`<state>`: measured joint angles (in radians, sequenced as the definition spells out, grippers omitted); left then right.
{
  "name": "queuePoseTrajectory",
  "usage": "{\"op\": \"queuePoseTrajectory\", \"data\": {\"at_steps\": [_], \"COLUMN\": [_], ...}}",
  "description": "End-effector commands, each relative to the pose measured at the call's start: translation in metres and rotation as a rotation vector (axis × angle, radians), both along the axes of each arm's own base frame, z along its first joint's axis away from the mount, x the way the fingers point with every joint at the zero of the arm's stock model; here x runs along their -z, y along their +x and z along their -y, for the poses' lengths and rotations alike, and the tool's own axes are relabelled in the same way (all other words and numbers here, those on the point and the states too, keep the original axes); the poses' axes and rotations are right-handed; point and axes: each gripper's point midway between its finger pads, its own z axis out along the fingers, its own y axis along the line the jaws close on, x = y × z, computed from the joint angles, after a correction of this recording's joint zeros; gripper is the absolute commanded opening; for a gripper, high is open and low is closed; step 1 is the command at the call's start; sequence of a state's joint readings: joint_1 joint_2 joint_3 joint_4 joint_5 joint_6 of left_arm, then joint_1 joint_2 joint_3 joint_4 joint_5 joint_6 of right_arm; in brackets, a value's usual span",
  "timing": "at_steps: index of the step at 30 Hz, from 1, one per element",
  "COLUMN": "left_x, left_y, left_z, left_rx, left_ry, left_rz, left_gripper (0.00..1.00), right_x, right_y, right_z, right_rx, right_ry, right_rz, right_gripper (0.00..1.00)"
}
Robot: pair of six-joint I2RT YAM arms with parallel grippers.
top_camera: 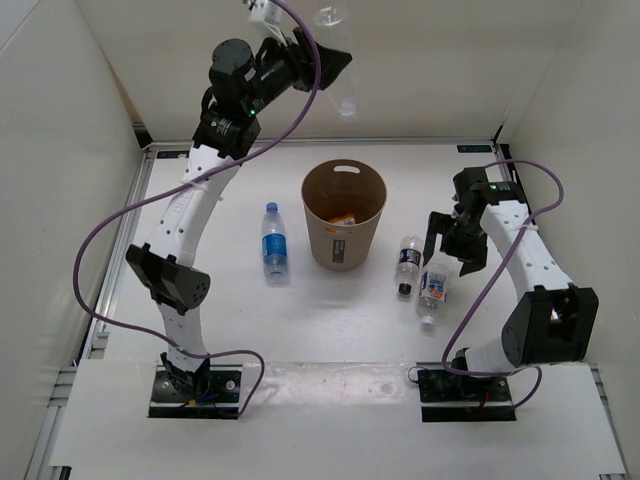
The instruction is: Put the plastic bottles in the bin
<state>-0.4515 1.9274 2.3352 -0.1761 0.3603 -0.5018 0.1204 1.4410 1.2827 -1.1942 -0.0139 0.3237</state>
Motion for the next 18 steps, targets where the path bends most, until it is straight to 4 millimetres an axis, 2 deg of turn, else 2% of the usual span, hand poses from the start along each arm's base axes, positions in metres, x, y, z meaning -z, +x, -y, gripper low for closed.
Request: {"op": "queuePoseTrajectory", "data": {"at_steps": [1, 2, 4, 5, 6, 7, 8, 10, 11, 12, 14, 15, 17, 18], "left_x": [0.006, 0.009, 0.051, 0.051, 0.08, 0.087, 0.109, 0.117, 0.13, 0.131, 0.14, 0.141, 0.133, 0.12], "left_y": [-0.025, -0.033, -0.031, -0.044, -0.041, -0.049, -0.05, -0.061, -0.064, -0.071, -0.071, -0.072, -0.069, -0.065], "left_z": [-0.003, 0.004, 0.007, 0.011, 0.013, 0.011, 0.014, 0.022, 0.024, 0.03, 0.031, 0.031, 0.028, 0.02], "left_rx": [0.017, 0.037, 0.011, 0.022, 0.01, 0.013, 0.013, 0.033, 0.039, 0.058, 0.059, 0.06, 0.052, 0.034], "left_ry": [-0.004, -0.004, 0.049, 0.057, 0.093, 0.088, 0.106, 0.122, 0.157, 0.163, 0.167, 0.167, 0.168, 0.15], "left_rz": [-0.083, -0.093, -0.163, -0.16, -0.209, -0.219, -0.26, -0.271, -0.275, -0.272, -0.29, -0.29, -0.255, -0.23], "left_gripper": [0.49, 0.49, 0.5, 0.52, 0.52, 0.53, 0.56, 0.59, 0.61, 0.65, 0.71, 1.0, 1.0, 1.0], "right_x": [-0.003, -0.003, -0.003, -0.003, -0.002, -0.002, -0.001, 0.0, 0.0, -0.001, 0.001, 0.0, 0.002, 0.003], "right_y": [-0.003, -0.003, -0.002, -0.001, -0.001, 0.0, 0.0, 0.0, 0.002, 0.002, 0.002, 0.002, 0.0, -0.003], "right_z": [0.0, -0.002, -0.002, -0.003, -0.003, -0.004, -0.004, -0.005, -0.006, -0.005, -0.001, 0.0, 0.007, 0.009], "right_rx": [-0.018, -0.027, -0.022, -0.022, -0.027, -0.022, -0.025, -0.027, -0.024, -0.019, 0.0, 0.012, 0.059, 0.074], "right_ry": [-0.008, -0.007, -0.007, -0.007, -0.007, -0.007, -0.007, -0.005, -0.005, -0.005, -0.003, 0.002, 0.018, 0.03], "right_rz": [0.018, 0.021, 0.024, 0.024, 0.021, 0.021, 0.018, 0.019, 0.025, 0.026, 0.026, 0.028, 0.029, 0.024], "right_gripper": [0.9, 0.9, 0.9, 0.9, 0.9, 0.9, 0.9, 0.9, 0.9, 0.9, 0.9, 0.9, 0.9, 0.9]}}
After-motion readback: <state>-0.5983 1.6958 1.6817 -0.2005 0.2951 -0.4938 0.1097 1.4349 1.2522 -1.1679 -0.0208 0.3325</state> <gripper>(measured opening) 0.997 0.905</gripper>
